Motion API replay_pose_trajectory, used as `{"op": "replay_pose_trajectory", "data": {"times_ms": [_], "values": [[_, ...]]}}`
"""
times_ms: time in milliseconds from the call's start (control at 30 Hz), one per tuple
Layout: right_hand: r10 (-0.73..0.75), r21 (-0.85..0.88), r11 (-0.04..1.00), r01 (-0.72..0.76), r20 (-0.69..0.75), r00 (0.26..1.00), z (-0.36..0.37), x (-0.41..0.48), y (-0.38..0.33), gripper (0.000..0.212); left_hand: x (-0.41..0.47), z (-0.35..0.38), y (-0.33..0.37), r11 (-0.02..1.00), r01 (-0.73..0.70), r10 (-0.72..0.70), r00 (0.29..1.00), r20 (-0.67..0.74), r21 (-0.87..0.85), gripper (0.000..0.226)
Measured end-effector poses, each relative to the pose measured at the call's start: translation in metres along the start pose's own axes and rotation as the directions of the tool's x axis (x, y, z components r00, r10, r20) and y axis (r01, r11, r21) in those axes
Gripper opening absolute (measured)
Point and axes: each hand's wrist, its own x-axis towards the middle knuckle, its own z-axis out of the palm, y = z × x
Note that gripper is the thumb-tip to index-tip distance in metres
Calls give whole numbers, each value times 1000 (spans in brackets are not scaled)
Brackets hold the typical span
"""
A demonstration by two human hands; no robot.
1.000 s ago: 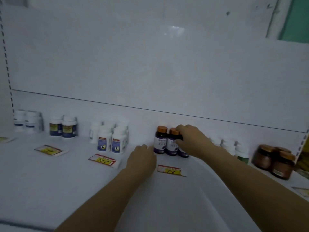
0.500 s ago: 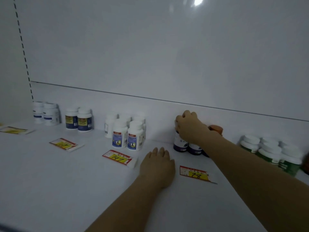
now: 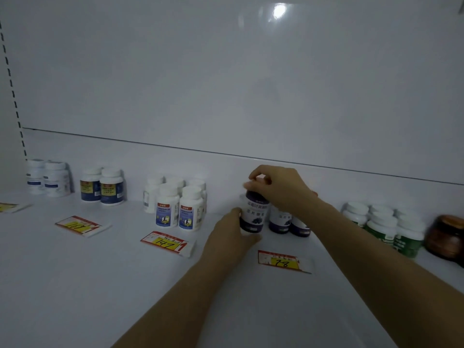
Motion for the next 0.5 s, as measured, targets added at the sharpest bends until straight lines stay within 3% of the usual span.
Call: {"op": "replay_pose_trajectory", "data": {"times_ms": [233,400,500], "values": [[177,278,951,-137,-122,977,-4,-20,26,28,-1,1,3,983,-135,148,984,97,-122,45],[199,371,920,-125,-168,965,5,-28,38,28,-3,2,7,974,-152,177,973,145,-165,41],[192,463,881,-101,-155,969,9,-25,42,31,-1,1,6,948,-123,171,975,144,-294,35]]}}
